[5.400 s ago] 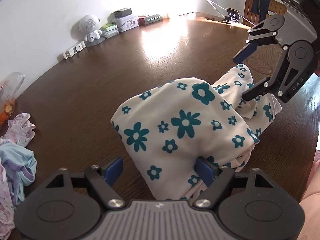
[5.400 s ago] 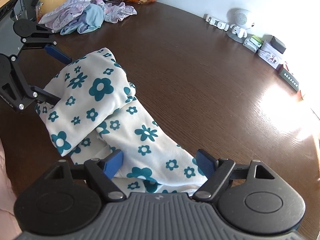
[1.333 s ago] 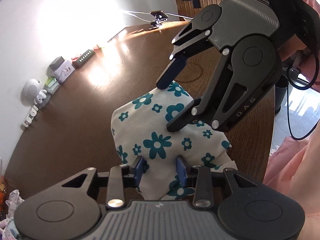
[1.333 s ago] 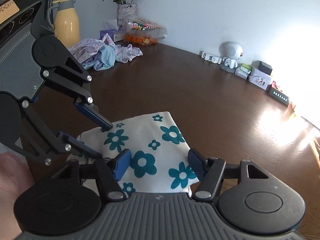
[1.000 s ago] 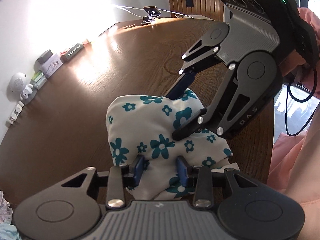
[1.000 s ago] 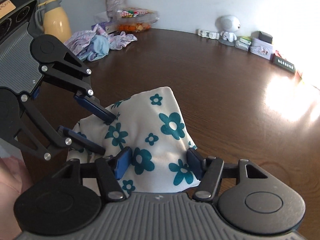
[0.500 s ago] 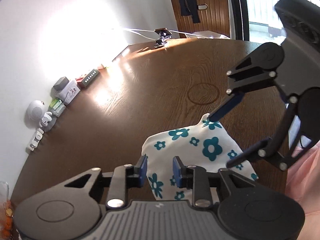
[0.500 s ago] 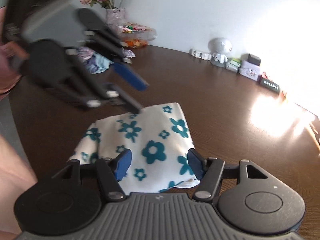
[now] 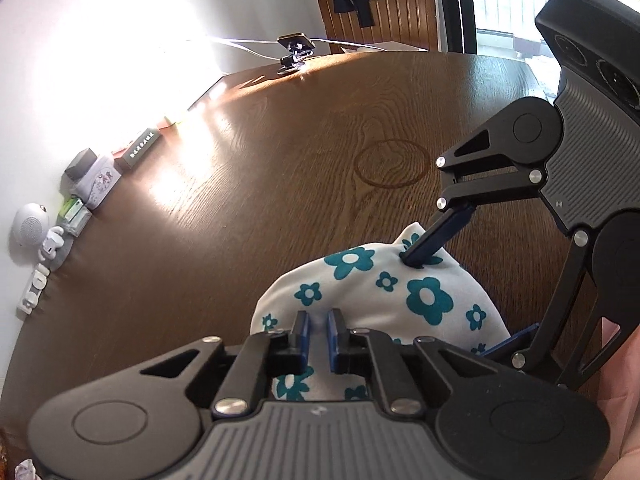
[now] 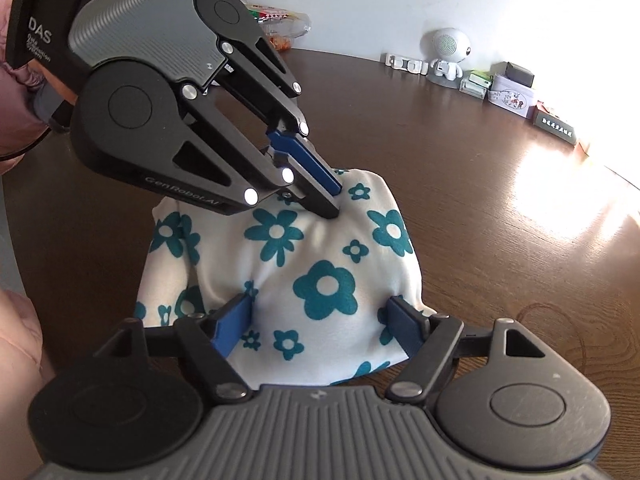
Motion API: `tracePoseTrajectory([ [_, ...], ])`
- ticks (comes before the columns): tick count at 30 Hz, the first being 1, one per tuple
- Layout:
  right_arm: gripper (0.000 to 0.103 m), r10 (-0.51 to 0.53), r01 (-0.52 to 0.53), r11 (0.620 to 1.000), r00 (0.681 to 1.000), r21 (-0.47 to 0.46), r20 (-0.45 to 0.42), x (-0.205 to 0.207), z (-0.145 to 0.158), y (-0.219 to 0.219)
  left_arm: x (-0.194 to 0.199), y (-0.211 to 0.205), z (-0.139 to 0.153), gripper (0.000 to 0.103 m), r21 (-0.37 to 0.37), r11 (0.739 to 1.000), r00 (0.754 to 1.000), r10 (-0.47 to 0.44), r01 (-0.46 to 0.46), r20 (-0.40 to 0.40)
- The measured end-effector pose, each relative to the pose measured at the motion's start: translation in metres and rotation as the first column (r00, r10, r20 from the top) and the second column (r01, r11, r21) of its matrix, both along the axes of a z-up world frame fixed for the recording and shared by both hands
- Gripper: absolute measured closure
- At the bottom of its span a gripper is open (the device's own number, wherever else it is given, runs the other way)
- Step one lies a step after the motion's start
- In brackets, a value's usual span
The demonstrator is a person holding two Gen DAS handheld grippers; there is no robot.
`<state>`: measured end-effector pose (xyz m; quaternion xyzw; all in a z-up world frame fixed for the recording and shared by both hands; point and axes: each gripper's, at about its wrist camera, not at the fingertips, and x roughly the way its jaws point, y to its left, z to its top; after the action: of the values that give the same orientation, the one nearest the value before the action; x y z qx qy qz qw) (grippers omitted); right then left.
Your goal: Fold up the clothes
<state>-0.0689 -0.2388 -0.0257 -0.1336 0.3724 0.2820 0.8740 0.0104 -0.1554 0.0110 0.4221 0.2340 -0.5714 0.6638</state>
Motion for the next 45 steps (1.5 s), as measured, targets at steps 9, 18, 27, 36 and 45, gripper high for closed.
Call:
tracePoseTrajectory([
  [9,0.0,-0.105,0.107,0.988,0.994,0.111,-0.024,-0.019,0.027,-0.018,0.007,0.045,0.041,0.002,-0.174,0.975,0.99,0.129,-0.137,-0.056],
  [18,0.0,-0.297,0.378,0.868,0.915,0.323,-0.272,-0.018,0.013,-0.062,0.037,0.077,0.037,0.002,-0.124,0.947,0.936,0.262,-0.297,-0.236],
  [27,0.001,-0.353,0.486,0.801,0.855,0.351,-0.379,0.001,-0.002,-0.059,0.08,0.067,0.01,0.006,-0.04,0.916,0.817,0.336,-0.399,-0.469],
  [36,0.024,-0.377,0.553,0.726,0.817,0.409,-0.436,0.015,-0.019,-0.054,0.102,0.058,-0.016,0.027,0.028,0.922,0.668,0.301,-0.386,-0.68],
  [45,0.038,-0.366,0.556,0.695,0.82,0.456,-0.44,0.019,-0.026,-0.056,0.106,0.073,-0.037,0.046,-0.013,0.918,0.553,0.227,-0.397,-0.802],
])
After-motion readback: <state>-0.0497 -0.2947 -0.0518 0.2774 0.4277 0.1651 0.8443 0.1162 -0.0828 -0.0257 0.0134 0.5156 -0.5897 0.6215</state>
